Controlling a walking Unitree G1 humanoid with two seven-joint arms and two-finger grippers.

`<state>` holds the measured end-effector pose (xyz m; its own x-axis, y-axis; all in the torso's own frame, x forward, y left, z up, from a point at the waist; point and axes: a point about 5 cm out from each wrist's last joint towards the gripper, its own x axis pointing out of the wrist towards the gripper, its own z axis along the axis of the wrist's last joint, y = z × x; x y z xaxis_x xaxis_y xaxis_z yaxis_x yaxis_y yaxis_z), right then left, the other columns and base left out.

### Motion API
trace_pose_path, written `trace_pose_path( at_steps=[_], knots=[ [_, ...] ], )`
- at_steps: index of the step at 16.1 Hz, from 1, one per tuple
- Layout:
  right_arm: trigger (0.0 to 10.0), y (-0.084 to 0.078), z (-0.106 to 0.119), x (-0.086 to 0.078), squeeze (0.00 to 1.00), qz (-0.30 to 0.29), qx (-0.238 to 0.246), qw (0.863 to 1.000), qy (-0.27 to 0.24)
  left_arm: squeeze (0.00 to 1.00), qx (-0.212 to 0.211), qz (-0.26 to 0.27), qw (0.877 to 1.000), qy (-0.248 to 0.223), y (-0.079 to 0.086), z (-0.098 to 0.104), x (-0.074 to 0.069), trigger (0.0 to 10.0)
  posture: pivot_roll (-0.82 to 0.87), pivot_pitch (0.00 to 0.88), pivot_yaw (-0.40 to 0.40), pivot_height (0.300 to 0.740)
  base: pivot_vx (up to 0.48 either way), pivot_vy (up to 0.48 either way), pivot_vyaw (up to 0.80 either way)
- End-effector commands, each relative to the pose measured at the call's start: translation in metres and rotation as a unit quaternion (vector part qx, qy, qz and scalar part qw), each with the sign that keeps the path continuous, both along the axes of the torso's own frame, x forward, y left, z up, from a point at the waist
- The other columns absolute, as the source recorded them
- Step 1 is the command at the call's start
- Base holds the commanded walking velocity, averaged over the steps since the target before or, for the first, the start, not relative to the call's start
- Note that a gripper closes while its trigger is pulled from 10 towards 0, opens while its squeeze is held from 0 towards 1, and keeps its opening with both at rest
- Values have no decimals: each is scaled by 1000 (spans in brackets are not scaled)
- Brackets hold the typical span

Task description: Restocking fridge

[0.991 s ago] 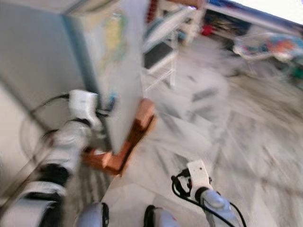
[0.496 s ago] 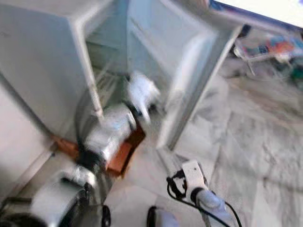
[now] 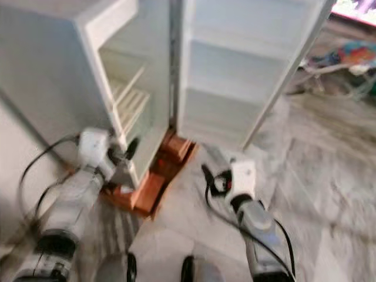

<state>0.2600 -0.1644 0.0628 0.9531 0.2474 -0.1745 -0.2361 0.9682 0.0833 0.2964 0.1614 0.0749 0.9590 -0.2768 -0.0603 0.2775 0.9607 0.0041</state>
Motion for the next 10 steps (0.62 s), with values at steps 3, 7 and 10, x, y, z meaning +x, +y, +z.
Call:
trace_pose_path(
  at_steps=[3, 7, 10],
  knots=[
    [10000, -8, 9, 4, 0, -49, -4, 998, -39, 0, 30, 56, 998, -8, 31, 2, -26, 10000, 130, 141, -86, 740, 0, -290, 0],
    [10000, 5, 9, 4, 0, -47, -24, 998, -40, 0, 33, 79, 996, 11, 32, -7, -41, 10000, 112, 123, -93, 740, 0, -316, 0],
    [10000, 3, 12, 3, 0, -58, -16, 996, -61, 0, 21, 63, 998, 11, 13, -5, -37, 10000, 100, 105, -88, 740, 0, -372, 0]
  ],
)
